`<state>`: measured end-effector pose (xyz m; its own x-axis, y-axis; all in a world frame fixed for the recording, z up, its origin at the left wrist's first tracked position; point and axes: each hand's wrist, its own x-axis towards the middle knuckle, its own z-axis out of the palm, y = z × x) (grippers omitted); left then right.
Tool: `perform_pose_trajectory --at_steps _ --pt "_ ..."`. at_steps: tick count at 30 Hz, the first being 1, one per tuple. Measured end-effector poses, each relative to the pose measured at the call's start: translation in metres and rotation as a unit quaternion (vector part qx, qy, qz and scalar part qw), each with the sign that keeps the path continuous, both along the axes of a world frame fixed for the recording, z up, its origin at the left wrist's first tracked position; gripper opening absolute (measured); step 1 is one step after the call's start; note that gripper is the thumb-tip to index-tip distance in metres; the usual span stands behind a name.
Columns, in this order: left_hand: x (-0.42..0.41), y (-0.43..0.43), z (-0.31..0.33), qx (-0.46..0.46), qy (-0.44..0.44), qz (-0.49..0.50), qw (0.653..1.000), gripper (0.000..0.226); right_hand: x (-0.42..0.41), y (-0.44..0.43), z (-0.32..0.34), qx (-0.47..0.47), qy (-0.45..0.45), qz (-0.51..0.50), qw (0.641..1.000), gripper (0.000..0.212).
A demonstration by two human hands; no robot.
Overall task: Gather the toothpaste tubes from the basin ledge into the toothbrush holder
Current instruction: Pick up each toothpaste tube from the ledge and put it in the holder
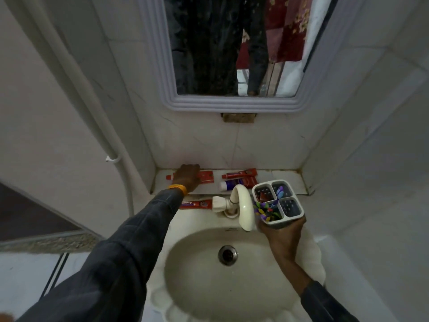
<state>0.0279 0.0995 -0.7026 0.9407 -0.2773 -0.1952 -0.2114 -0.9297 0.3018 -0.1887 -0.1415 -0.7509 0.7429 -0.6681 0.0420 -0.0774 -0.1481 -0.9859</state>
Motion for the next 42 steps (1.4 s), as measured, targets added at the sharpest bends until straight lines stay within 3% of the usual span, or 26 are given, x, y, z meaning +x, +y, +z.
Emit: perform_pose_trajectory --at_steps 9,13,18,21,23,26,29,32,36,42 --pt "0.01 0.01 -0.014 0.086 -0.036 0.017 0.996 0.031 0.0 -0.001 -0.003 -0.004 -0.01 0.005 1.0 0.114" --pt "0.007 0.0 0.014 -0.008 -0.017 0.045 0.999 0.065 0.002 0.001 -0.001 -0.023 0.001 -0.007 1.0 0.115" --pt "0.01 -0.03 0.085 -0.037 -0.097 0.024 0.994 0.029 0.0 0.004 -0.002 -0.017 -0.01 -0.015 1.0 0.114" --pt "0.008 -0.064 0.135 -0.119 -0.117 -0.008 0.986 0.021 0.001 0.004 0.0 0.003 -0.015 -0.019 1.0 0.114" --pt "-0.003 -0.09 0.158 -0.221 -0.123 -0.048 0.966 0.026 0.001 0.004 0.0 0.005 -0.017 -0.02 1.0 0.114" --pt "-0.023 -0.124 0.172 -0.356 -0.012 -0.082 0.931 0.033 0.001 0.001 -0.006 -0.01 -0.011 -0.022 1.0 0.114" --pt "-0.035 -0.152 0.16 -0.311 0.018 -0.103 0.945 0.022 0.003 -0.005 -0.012 -0.012 -0.004 -0.008 1.0 0.12" --pt "-0.045 -0.166 0.14 -0.251 -0.018 -0.112 0.961 0.015 0.002 -0.006 -0.012 -0.014 -0.003 -0.008 1.0 0.12" --pt "-0.052 -0.174 0.119 -0.227 0.002 -0.101 0.969 0.013 -0.001 -0.003 -0.01 -0.022 -0.016 -0.02 0.999 0.117" --pt "-0.057 -0.188 0.101 -0.122 -0.034 -0.197 0.972 0.01 0.001 -0.007 -0.009 -0.027 -0.011 -0.012 1.0 0.119"
